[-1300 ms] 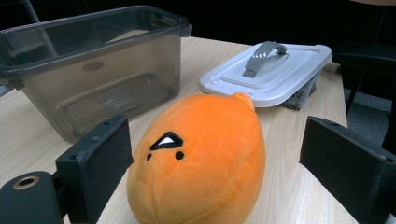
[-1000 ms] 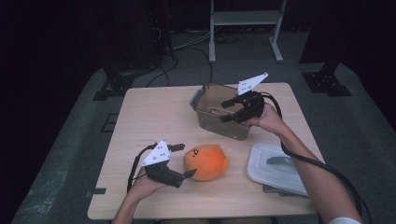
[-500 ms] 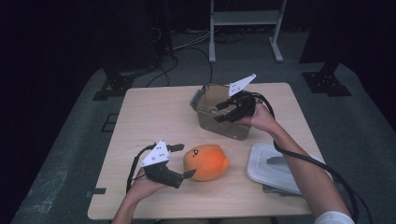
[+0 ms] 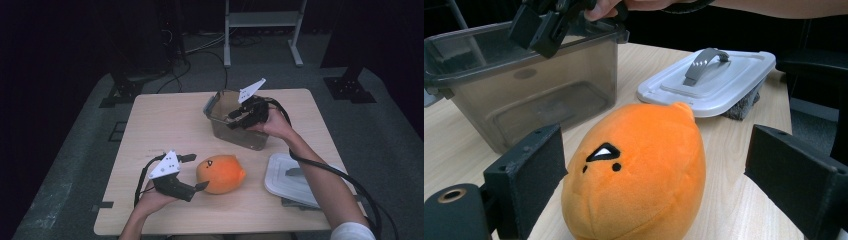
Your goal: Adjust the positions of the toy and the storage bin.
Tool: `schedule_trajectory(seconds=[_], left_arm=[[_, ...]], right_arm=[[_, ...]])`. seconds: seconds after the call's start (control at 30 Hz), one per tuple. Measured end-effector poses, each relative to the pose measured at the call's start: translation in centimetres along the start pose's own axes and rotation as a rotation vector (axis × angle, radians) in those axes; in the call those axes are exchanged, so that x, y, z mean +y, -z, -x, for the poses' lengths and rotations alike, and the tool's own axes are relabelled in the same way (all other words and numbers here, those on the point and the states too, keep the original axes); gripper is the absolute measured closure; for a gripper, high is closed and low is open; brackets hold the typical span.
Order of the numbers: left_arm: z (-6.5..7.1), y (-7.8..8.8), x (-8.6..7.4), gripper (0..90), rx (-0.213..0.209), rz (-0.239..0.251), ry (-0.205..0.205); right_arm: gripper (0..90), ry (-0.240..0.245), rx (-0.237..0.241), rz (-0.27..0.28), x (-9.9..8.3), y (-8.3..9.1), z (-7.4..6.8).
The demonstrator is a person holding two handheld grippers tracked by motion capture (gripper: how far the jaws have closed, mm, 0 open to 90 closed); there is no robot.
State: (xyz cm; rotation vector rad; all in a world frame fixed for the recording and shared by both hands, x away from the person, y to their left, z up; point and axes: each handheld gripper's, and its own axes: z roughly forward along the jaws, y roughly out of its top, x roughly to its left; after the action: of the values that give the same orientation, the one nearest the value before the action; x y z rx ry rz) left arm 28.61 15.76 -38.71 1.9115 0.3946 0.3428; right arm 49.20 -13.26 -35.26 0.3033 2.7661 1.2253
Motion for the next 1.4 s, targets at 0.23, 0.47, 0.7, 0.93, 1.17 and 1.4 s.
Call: schedule_trajectory(seconds=[0.23, 0.47, 0.7, 0.93, 1.17, 1.4], left_arm=[[0.0, 0.2, 0.0, 8.1, 0.003, 0.001, -0.001], [0.1, 0.2, 0.0, 8.1, 0.004, 0.001, -0.002], [0.1, 0.2, 0.1, 8.1, 0.004, 0.003, -0.001], [0.1, 0.2, 0.1, 8.1, 0.002, 0.004, -0.003], [0.1, 0.3, 0.1, 8.1, 0.004, 0.005, -0.004], [0.1, 0.2, 0.2, 8.1, 0.001, 0.002, -0.008]], right_arm=[[58.9, 0.008, 0.005, -0.032, 0.2, -0.7, 0.1], [70.2, 0.017, 0.014, -0.052, 0.3, -0.9, -0.1], [73.7, 0.021, 0.017, -0.051, 0.2, -0.9, -0.1], [75.2, 0.040, 0.030, -0.055, 0.5, -1.0, -0.6], [76.9, 0.060, 0.049, -0.054, 0.8, -1.3, -1.6], [77.6, 0.067, 0.060, -0.056, 0.8, -1.3, -1.9]])
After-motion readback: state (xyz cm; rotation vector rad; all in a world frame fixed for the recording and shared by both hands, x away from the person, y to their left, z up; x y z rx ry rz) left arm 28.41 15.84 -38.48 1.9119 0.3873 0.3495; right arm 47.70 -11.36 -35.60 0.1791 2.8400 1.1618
